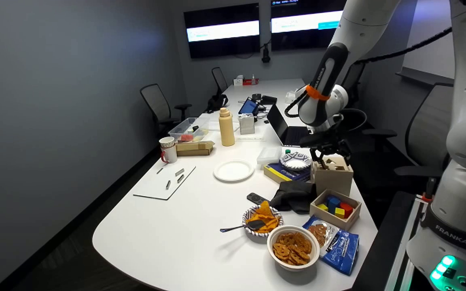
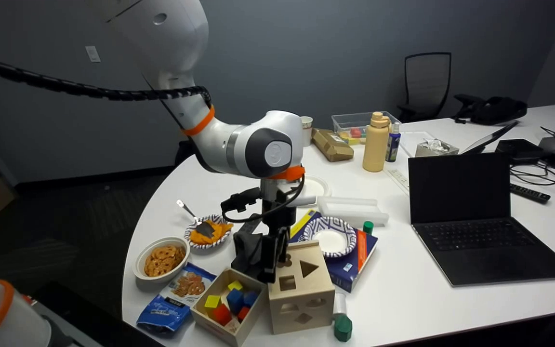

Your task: Open the wooden box

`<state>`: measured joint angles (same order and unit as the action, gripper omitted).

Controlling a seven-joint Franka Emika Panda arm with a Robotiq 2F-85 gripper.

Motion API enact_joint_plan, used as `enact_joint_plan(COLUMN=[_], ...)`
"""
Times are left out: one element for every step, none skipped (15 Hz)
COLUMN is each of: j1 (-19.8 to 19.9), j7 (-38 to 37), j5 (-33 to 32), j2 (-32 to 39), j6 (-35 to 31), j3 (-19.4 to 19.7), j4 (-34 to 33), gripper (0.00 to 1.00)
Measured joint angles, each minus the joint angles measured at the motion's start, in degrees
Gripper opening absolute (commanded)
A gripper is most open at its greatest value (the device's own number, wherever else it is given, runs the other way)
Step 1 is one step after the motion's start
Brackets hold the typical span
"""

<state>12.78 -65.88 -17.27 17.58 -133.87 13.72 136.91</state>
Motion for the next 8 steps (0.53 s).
enact_joint_plan(j1=[-0.2,-0.2,-0.3,-0.4,-0.4,-0.4,-0.4,-0.4], j7=[0.1,0.1,0.2,0.3,0.5,0.7,0.9,1.2], j5=[0.2,0.5,0.7,0.8,1.0,1.1,1.2,1.3], j2=[0.3,0.6,0.9,1.2,1.6,1.9,2.3,2.6], j6=[0.0,0.0,0.0,-0.1,-0.2,-0.4,-0.8,-1.2], j3=[0.1,0.2,0.3,0.5,0.6,0.8,1.1,1.3], j4=[-0.3,-0.6,-0.8,-1.1,-1.3,-1.5,-1.6,-1.8], gripper=[1.0,1.0,1.0,1.0,1.0,1.0,1.0,1.0])
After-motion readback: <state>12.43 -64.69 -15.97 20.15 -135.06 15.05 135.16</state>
